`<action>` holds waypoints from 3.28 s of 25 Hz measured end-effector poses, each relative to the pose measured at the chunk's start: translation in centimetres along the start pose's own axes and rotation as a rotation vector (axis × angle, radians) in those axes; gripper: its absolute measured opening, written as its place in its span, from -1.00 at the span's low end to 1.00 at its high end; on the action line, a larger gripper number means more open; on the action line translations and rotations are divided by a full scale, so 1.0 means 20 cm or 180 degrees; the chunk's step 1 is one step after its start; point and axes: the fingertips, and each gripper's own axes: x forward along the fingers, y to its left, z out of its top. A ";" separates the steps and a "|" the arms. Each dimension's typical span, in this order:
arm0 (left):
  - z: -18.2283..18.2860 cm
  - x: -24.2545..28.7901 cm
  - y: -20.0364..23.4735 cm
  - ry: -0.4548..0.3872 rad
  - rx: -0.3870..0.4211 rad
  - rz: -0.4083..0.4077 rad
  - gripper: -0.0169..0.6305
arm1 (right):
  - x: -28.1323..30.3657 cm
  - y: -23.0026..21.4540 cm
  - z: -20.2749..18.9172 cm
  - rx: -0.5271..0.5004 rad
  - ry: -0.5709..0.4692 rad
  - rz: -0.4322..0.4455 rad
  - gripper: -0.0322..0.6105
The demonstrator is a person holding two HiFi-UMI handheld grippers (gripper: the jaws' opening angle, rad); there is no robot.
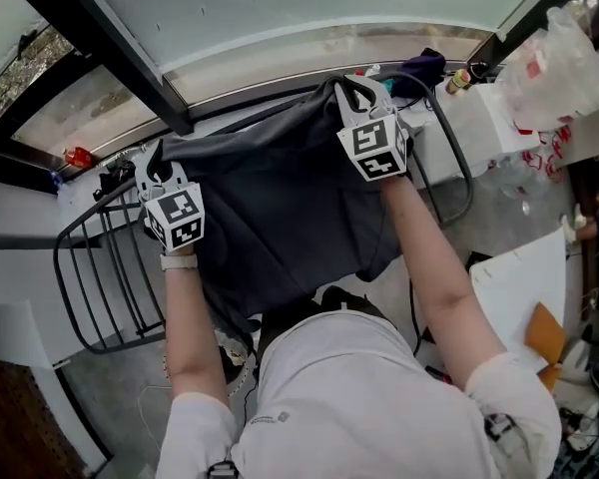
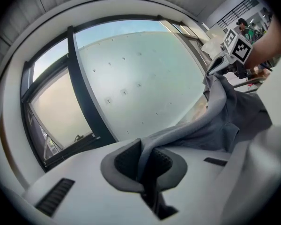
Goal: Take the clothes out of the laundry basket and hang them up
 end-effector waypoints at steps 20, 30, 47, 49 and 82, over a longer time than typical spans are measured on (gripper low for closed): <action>-0.56 0.09 -0.33 0.0825 -0.0205 -0.0612 -0.40 | 0.19 0.42 -0.47 0.0299 0.0785 0.0783 -0.08; -0.54 -0.35 -0.45 0.0867 -0.0144 -0.0634 -0.25 | -0.14 0.65 -0.41 0.0279 0.0479 0.1163 -0.08; -0.76 -1.33 -0.60 0.1082 -0.0903 -0.0156 -0.24 | -0.78 1.17 -0.35 0.0127 -0.0032 0.2028 -0.08; -0.79 -1.52 -0.62 0.1048 -0.1016 0.0018 -0.24 | -0.89 1.27 -0.33 0.0065 -0.0149 0.2214 -0.08; -2.25 -3.84 -0.47 0.1941 -0.2614 0.1458 -0.24 | -2.08 3.88 -0.22 -0.1751 -0.0041 0.4721 -0.08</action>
